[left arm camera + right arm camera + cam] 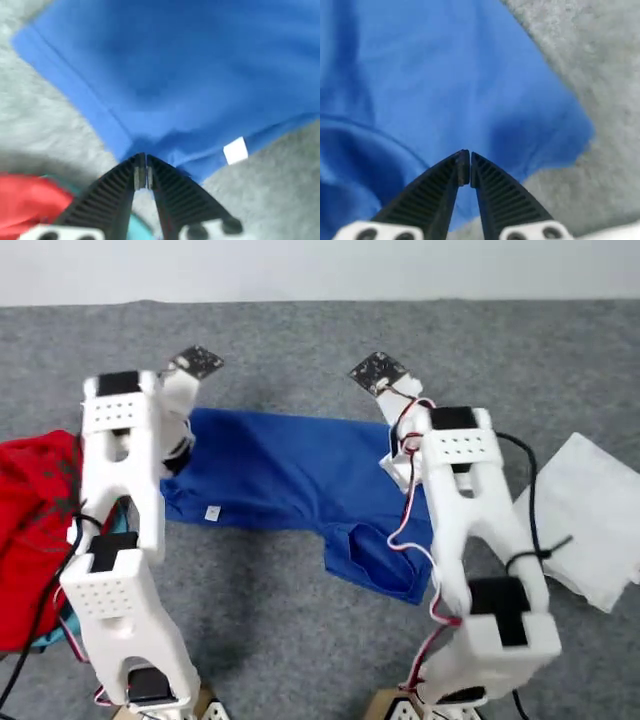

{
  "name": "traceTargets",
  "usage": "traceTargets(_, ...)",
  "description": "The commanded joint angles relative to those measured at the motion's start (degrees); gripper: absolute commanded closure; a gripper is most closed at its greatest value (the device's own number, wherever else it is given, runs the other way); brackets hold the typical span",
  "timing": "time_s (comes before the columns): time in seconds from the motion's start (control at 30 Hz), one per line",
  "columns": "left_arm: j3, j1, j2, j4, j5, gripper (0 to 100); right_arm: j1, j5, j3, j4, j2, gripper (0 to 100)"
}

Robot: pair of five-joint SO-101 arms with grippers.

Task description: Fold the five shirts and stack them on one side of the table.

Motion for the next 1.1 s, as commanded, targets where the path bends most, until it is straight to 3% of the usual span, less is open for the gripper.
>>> traceTargets(0.0, 9.27, 0.70, -3.60, -6.24, 0.97, 99, -0.22, -0.70, -0.97, -4.35, 3.91, 98.8)
traceTargets(0.43, 15.78, -6.68, -4.22, -2.64, -7.21, 99, 3.74, -0.44, -4.75, -3.12, 8.04, 98.8)
traceTargets(0.67, 11.56, -4.31, -4.31, 4.22, -8.35, 99, 2.42, -0.79, -10.99, 3.74, 7.43, 98.8)
traceTargets(1.07, -13.67, -0.70, -4.48, 13.36, 5.80, 99, -5.14, -4.40, -28.13, 33.36, 7.43, 98.8)
